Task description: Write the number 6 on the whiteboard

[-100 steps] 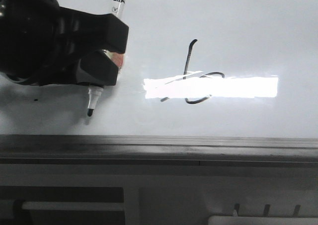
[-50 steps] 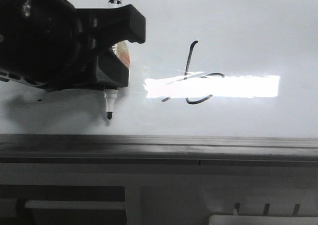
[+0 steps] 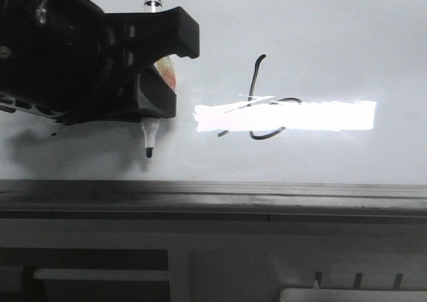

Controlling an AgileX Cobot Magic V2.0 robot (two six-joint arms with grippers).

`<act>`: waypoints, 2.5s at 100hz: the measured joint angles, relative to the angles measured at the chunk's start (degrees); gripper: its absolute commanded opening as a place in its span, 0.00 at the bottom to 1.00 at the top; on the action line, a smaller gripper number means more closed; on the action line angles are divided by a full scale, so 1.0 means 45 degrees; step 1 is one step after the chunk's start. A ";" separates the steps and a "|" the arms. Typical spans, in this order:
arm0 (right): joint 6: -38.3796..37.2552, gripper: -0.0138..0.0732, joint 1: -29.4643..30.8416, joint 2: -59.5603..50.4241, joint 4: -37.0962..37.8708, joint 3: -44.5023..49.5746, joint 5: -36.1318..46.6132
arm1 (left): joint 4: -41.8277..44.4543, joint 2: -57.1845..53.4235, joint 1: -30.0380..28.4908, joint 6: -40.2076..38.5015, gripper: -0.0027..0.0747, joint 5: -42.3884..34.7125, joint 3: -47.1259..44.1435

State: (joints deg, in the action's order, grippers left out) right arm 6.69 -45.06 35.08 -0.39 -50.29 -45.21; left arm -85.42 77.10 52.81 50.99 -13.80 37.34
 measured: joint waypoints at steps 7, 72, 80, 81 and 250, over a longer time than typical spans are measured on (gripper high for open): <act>0.0000 0.09 0.0000 0.0000 -0.0008 0.0000 0.0000 | 0.0000 0.0000 0.0048 -0.0049 0.41 0.0052 0.0000; -0.0009 0.09 0.0000 -0.0245 -0.0056 0.0000 0.0000 | 0.0073 -0.0813 0.0158 -0.0022 0.85 -0.0020 0.0208; -0.0009 0.09 0.0000 -0.0586 -0.0056 0.0000 -0.0082 | 0.0037 -0.1369 -0.0011 0.0509 0.85 -0.0419 0.0098; -0.0029 0.09 0.0000 -0.0674 -0.0056 0.0000 -0.0115 | 0.0002 -0.1488 -0.0008 0.0571 0.85 -0.0419 0.0051; -0.1486 0.08 0.0020 -0.7997 0.2594 0.2764 -0.2305 | 0.7908 -1.3614 -0.1152 0.0868 0.01 -0.2001 -0.8340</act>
State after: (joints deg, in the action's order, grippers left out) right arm 0.00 -44.97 -0.91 11.28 -37.85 -55.58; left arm -49.84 15.83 47.62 54.89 -22.81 -0.19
